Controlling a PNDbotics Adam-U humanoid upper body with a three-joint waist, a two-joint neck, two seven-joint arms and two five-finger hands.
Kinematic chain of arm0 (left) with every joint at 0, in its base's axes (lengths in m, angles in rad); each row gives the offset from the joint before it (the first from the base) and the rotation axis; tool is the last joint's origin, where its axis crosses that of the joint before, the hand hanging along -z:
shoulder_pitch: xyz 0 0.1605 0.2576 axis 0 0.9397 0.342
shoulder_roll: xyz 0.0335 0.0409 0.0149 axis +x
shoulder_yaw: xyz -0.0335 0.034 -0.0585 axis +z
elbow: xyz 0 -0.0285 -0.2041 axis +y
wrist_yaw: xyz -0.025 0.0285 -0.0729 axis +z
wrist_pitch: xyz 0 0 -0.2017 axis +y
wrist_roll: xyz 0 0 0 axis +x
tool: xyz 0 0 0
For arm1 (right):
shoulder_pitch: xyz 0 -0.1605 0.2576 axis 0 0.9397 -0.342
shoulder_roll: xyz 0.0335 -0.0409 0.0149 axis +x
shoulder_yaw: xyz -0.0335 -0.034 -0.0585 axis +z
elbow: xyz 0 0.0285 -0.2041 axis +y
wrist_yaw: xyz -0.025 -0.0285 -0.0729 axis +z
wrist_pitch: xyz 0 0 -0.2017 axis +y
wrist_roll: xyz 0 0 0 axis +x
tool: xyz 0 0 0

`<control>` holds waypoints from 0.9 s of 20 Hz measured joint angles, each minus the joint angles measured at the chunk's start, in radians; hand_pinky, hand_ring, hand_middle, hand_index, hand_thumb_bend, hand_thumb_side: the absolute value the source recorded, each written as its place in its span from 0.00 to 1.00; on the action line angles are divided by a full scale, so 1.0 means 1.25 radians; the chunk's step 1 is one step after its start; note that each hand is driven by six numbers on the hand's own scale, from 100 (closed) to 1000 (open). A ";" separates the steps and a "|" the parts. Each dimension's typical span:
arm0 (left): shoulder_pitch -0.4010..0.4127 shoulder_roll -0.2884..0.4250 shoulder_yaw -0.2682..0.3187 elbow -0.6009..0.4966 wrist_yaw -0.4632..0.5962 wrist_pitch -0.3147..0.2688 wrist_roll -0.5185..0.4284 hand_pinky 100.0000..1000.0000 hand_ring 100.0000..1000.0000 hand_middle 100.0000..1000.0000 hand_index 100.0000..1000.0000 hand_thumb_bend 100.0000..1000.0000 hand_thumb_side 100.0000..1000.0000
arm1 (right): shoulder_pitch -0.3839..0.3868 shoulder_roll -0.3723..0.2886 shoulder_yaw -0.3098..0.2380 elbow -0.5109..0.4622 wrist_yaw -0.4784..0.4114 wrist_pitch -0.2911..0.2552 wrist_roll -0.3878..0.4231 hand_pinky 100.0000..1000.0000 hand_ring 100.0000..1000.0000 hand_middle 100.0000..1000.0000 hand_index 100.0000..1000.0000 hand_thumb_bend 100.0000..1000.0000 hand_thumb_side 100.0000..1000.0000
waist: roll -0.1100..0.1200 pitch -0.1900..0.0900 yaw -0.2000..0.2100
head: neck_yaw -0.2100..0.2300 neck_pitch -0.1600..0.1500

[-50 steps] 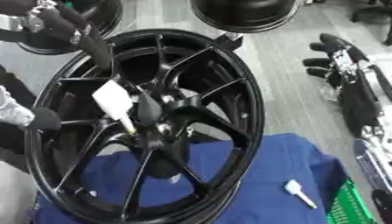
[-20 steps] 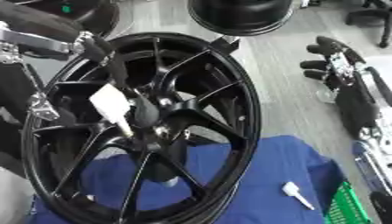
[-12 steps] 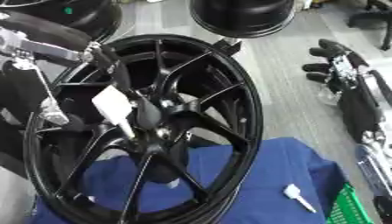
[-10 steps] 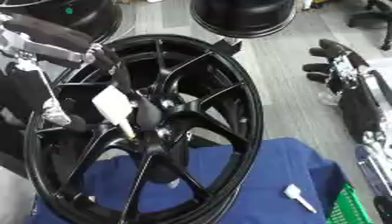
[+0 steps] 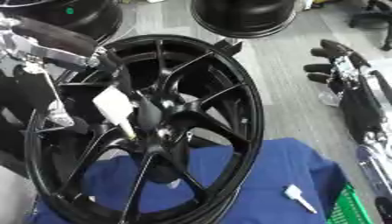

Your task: Pull the pin out of the wheel hub.

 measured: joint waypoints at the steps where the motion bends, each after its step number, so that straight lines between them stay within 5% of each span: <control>1: 0.000 -0.003 -0.003 0.003 -0.001 -0.001 0.001 0.78 0.82 0.73 0.82 0.43 0.10 | 0.000 0.000 0.000 0.000 0.000 0.000 0.000 0.78 0.74 0.80 0.88 0.00 0.78 | 0.000 0.000 0.000 | 0.001 0.000; 10: 0.000 -0.010 -0.013 0.014 -0.009 -0.009 0.001 0.77 0.79 0.67 0.76 0.36 0.08 | -0.002 0.000 0.000 0.000 0.000 0.000 0.000 0.78 0.74 0.80 0.88 0.00 0.78 | 0.000 0.000 -0.001 | 0.003 0.000; 18: -0.002 -0.017 -0.013 0.017 -0.016 -0.007 0.001 0.71 0.70 0.53 0.46 0.17 0.00 | -0.002 0.000 0.000 0.000 0.000 0.000 0.000 0.78 0.74 0.80 0.88 0.00 0.78 | 0.001 0.000 -0.003 | 0.006 0.000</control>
